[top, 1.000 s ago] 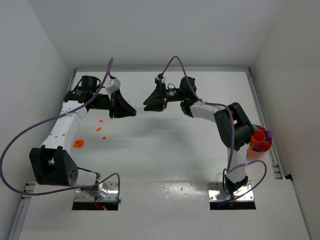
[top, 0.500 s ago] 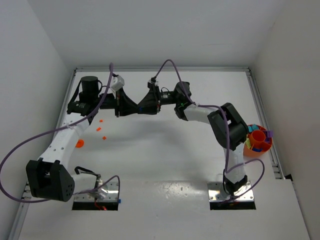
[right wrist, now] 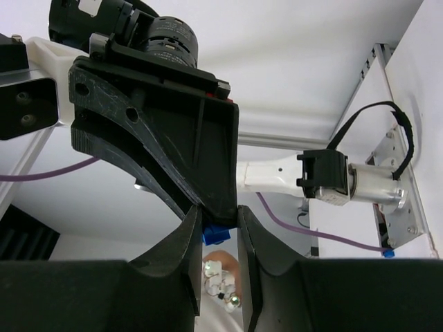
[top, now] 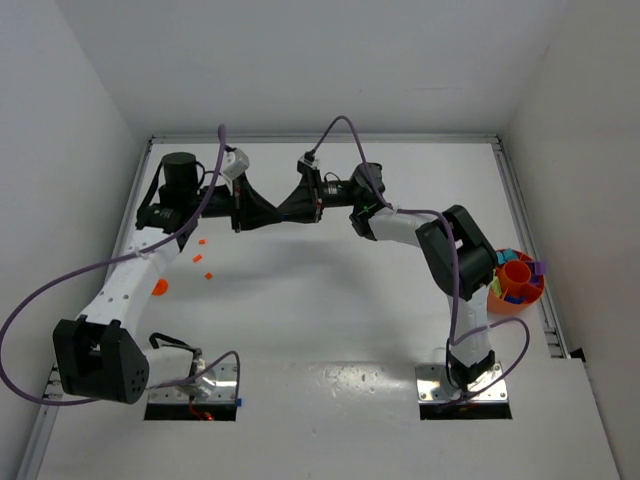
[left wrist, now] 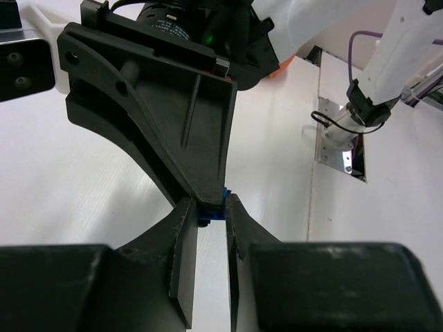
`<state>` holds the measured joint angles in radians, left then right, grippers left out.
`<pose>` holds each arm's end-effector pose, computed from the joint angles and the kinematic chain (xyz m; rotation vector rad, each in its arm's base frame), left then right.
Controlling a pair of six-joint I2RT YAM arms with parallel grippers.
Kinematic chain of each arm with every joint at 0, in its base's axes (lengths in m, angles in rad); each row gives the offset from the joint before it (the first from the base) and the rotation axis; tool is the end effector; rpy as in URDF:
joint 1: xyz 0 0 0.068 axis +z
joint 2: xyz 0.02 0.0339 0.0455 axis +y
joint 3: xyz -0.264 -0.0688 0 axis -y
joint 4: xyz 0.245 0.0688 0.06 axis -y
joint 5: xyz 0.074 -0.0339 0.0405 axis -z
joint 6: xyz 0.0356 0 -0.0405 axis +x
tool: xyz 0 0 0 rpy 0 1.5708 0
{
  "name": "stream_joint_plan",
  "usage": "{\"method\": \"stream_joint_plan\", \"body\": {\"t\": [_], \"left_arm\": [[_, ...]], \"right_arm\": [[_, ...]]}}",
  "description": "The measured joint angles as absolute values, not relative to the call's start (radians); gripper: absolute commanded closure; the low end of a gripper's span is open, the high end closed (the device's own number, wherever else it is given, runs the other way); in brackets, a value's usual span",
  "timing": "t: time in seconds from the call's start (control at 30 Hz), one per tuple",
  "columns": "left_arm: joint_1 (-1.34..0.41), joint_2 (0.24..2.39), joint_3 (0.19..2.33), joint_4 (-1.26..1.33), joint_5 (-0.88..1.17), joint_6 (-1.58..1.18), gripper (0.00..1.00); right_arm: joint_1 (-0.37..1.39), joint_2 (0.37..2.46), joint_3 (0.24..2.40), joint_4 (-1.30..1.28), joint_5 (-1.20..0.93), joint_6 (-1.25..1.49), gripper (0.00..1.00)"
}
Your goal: Sort the legos into containers by color
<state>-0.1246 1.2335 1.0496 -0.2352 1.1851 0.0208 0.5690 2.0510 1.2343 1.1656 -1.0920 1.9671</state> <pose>0.2582 -0.0656 0.3412 0.8842 1.6787 -1.2274 0.3523 0.2628 0.2410 0.0303 -1.9461 -2.2700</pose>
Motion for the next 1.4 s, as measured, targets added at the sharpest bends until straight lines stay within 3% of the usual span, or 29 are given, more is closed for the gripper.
{"method": "stream_joint_plan", "body": {"t": [0.07, 0.1, 0.2, 0.3, 0.4, 0.53, 0.67, 0.77, 0.9, 1.2, 1.4], "left_arm": [[-0.121, 1.233, 1.048, -0.232, 1.184, 0.021, 0.83], [-0.118, 1.233, 1.048, -0.232, 1.182, 0.022, 0.72], [-0.115, 1.233, 1.044, -0.239, 1.169, 0.033, 0.57], [-0.107, 1.225, 1.040, -0.257, 1.135, 0.065, 0.50], [-0.070, 1.216, 1.040, -0.266, 1.087, 0.095, 0.01], [-0.045, 1.209, 1.049, -0.325, 1.024, 0.105, 0.00], [-0.041, 1.231, 1.119, -0.425, 0.949, 0.096, 0.00], [-0.047, 1.301, 1.230, -0.506, 0.887, 0.092, 0.00], [-0.054, 1.377, 1.283, -0.564, 0.818, 0.075, 0.00], [-0.129, 1.410, 1.284, -0.625, 0.783, 0.102, 0.00], [-0.153, 1.481, 1.341, -0.644, 0.789, 0.123, 0.00]], "right_arm": [[0.569, 2.051, 1.233, 1.166, -1.090, 1.967, 0.99], [0.569, 2.051, 1.231, 1.166, -1.089, 1.965, 0.99], [0.564, 2.049, 1.219, 1.165, -1.077, 1.958, 1.00], [0.547, 2.040, 1.188, 1.140, -1.099, 1.919, 1.00], [0.503, 2.009, 1.156, 1.030, -1.143, 1.808, 1.00], [0.402, 1.931, 1.146, 0.722, -1.178, 1.503, 1.00], [0.295, 1.876, 1.314, 0.067, -1.107, 0.941, 1.00], [0.243, 1.856, 1.513, -0.369, -0.910, 0.522, 1.00], [0.204, 1.665, 1.489, -0.696, -0.604, 0.146, 1.00], [-0.013, 1.317, 1.277, -1.015, -0.101, -0.170, 1.00], [-0.183, 1.198, 1.201, -1.150, 0.071, -0.239, 1.00]]}}
